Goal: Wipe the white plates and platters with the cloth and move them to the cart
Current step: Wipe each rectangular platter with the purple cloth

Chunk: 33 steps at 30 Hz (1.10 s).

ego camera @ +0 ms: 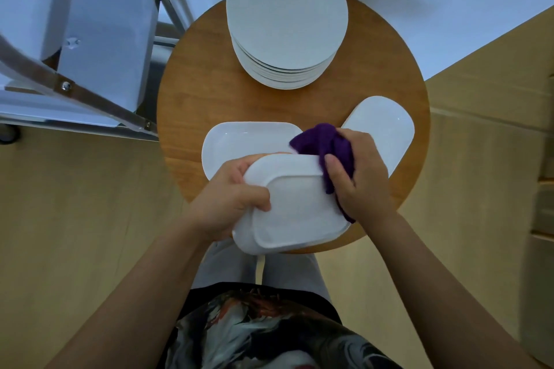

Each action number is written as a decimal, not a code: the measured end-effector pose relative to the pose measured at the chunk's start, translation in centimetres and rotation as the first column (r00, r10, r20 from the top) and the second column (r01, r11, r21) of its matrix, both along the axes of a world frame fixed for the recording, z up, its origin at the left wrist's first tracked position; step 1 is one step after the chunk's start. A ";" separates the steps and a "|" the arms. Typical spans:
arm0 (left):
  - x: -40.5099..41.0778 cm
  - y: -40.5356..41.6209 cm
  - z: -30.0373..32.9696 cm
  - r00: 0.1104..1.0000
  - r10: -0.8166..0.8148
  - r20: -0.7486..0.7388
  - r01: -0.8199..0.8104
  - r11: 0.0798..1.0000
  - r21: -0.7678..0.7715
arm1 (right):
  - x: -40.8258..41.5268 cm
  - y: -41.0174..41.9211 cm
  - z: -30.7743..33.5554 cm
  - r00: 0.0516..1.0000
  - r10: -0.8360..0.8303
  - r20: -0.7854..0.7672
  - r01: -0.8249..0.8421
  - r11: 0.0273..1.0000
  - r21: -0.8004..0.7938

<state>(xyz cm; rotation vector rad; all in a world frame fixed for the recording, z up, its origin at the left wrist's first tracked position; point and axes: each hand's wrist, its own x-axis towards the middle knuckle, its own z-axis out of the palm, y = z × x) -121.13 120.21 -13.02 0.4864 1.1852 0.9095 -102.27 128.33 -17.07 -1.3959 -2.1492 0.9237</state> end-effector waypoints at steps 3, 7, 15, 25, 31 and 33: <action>-0.3 0.0 0.3 0.996 0.084 0.024 -0.085 0.996 0.008 | 0.9 0.1 0.0 0.966 -0.243 -0.083 0.233 0.965 -0.117; -0.3 0.2 0.1 0.966 0.250 0.063 -0.246 0.967 -0.066 | 1.1 -0.1 0.1 0.846 -0.519 -0.121 0.446 0.814 -0.373; 2.8 0.2 -1.0 0.883 0.470 0.027 -0.461 0.875 -0.147 | -0.1 -2.3 -1.4 0.637 -0.770 0.024 0.727 0.591 -0.351; 1.0 2.1 -0.9 0.943 0.128 0.306 -0.016 0.938 -0.346 | 1.4 1.2 0.5 0.736 -0.662 -0.142 0.553 0.708 -0.439; 1.7 2.6 -2.2 0.962 0.189 0.196 -0.132 0.953 -0.273 | -1.9 0.5 1.3 0.884 -0.457 -0.100 0.413 0.863 -0.292; 2.0 2.9 -2.2 0.942 0.282 0.182 -0.234 0.941 -0.246 | -3.0 -1.2 1.7 0.935 -0.341 -0.095 0.312 0.921 -0.233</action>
